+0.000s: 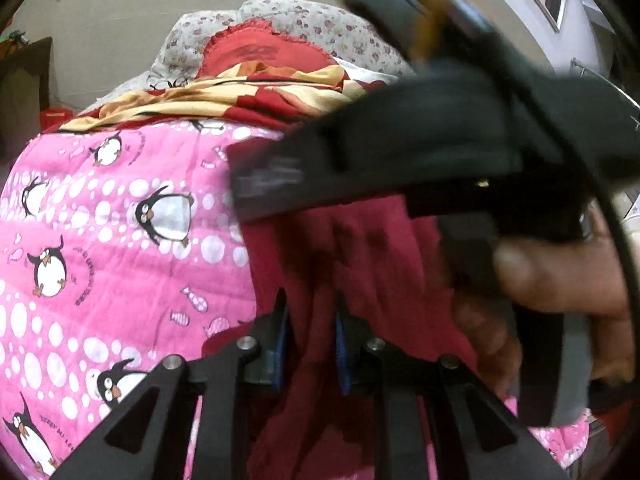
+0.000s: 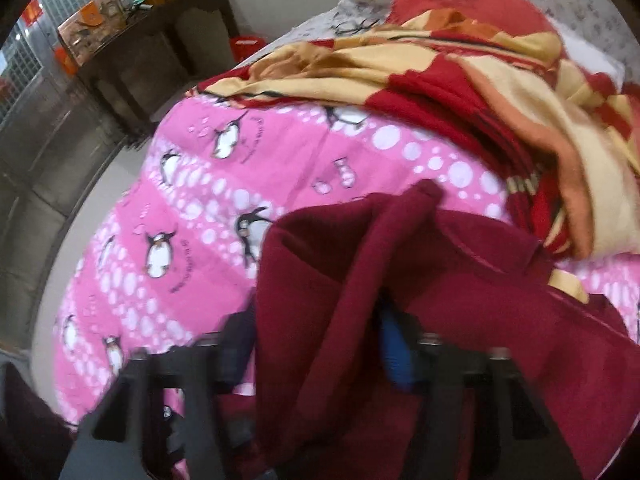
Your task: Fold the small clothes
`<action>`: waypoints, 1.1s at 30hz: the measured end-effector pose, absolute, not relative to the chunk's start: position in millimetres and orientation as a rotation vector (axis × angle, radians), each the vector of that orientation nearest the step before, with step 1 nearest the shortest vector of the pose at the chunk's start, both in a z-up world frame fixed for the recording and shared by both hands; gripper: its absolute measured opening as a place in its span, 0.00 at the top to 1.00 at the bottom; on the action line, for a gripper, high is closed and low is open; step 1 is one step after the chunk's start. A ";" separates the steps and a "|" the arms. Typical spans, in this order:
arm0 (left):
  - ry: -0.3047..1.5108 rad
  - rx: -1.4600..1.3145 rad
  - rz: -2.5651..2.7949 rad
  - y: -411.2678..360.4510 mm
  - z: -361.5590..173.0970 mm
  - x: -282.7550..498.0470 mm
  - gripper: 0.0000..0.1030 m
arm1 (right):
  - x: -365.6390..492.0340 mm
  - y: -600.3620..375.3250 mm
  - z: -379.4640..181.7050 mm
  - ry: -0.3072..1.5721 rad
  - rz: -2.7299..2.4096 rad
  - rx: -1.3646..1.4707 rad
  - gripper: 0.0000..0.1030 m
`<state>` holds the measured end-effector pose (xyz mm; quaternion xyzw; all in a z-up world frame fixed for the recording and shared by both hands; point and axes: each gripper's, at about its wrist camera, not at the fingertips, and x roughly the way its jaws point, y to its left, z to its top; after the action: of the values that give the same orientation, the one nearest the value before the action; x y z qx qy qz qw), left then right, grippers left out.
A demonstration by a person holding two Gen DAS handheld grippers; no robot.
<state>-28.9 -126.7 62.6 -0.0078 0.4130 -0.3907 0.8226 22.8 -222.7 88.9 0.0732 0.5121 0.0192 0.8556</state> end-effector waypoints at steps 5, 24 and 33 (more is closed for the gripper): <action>0.854 -0.070 -0.886 -82.8 69.4 -36.3 0.21 | 1.7 -256.6 93.4 1.011 0.074 0.275 0.63; 0.954 0.039 -0.901 -109.0 45.7 -37.8 0.69 | -15.6 -270.1 98.2 0.958 0.080 0.321 0.63; 0.886 0.044 -0.980 -132.0 103.3 -75.6 0.77 | -52.9 -294.0 143.5 0.868 0.043 0.250 0.64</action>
<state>-75.6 -132.0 103.3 0.0202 0.4113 -0.4552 0.7894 -52.9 -294.0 143.5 0.1207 0.4194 0.0209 0.8995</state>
